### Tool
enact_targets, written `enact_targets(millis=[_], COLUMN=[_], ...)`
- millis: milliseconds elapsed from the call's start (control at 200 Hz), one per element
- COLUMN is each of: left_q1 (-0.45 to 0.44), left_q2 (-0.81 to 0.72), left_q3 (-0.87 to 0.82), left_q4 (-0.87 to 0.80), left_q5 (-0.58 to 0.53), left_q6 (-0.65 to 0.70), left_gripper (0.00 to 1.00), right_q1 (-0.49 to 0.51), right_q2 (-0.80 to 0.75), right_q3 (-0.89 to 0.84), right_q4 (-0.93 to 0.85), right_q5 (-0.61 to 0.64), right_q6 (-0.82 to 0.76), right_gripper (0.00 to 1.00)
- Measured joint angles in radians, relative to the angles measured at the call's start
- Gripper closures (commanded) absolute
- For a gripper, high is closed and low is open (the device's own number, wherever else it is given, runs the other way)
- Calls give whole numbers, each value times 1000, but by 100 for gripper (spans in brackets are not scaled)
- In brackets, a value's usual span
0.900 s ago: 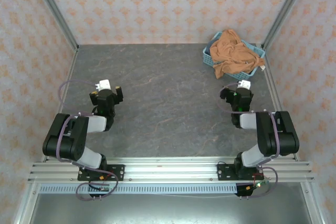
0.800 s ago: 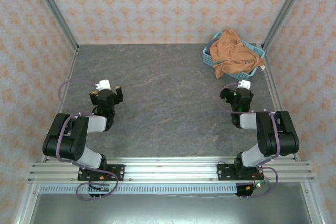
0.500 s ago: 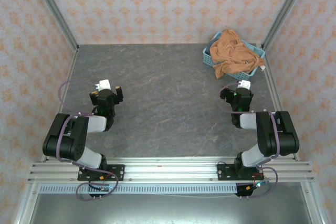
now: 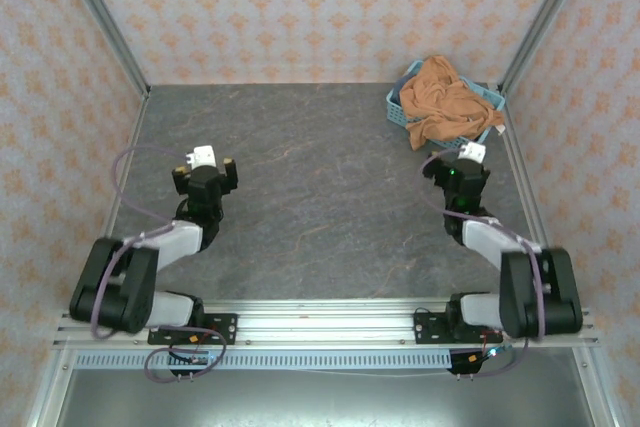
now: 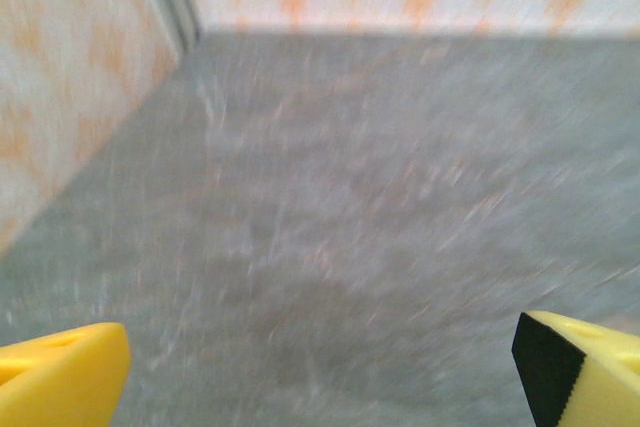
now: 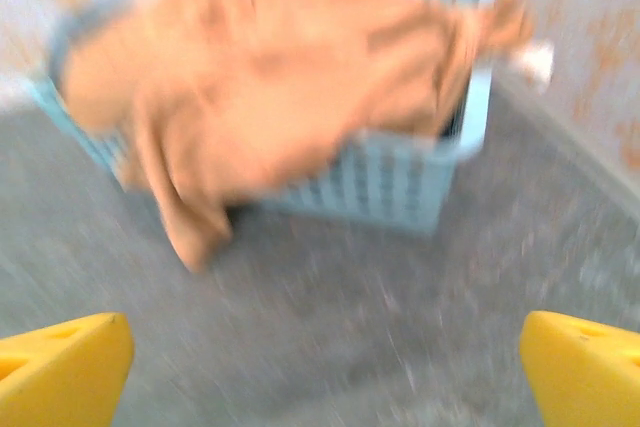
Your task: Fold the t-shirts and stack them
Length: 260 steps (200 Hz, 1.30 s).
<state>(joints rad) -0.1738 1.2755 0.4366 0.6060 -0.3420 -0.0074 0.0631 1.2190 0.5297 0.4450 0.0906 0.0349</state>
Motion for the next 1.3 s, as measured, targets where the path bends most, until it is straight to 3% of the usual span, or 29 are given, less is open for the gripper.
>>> enact_targets(millis=[55,150,285,415,560,686,796,951,1146,1301], left_q1=[-31,1,113,110,4,-91,-142,-153,-153,-153], left_q2=[-91,-117,-24,68,194,220,217,206,157,123], left_q3=[61,396,805,929,1005,1010,1014,1014,1014,1008], left_q4=[-85,-476,-727,-852,-974,-1038,-1065,-1094,-1136,-1139], left_q5=[-37,-71,61,246,421,505,544,553,552,551], left_q6=[-46,-239,-442,-526,-557,-571,-584,-595,-585,-575], left_gripper=[0,0,0,0,5,10,15,22,29,34], right_q1=[3,-6,-54,-76,-83,-97,-105,-106,-106,-104], right_q2=[-51,-33,105,352,652,838,958,1068,1086,1055], right_q3=[134,449,743,973,1215,1363,1476,1612,1628,1567], right_q4=[-119,-352,-541,-732,-938,-1061,-1141,-1209,-1226,-1182], right_q5=[15,30,-2,-12,-41,-58,-68,-84,-108,-96], right_q6=[71,237,414,520,602,648,665,697,744,759], right_gripper=[1,1,1,1,1,2,14,42,97,100])
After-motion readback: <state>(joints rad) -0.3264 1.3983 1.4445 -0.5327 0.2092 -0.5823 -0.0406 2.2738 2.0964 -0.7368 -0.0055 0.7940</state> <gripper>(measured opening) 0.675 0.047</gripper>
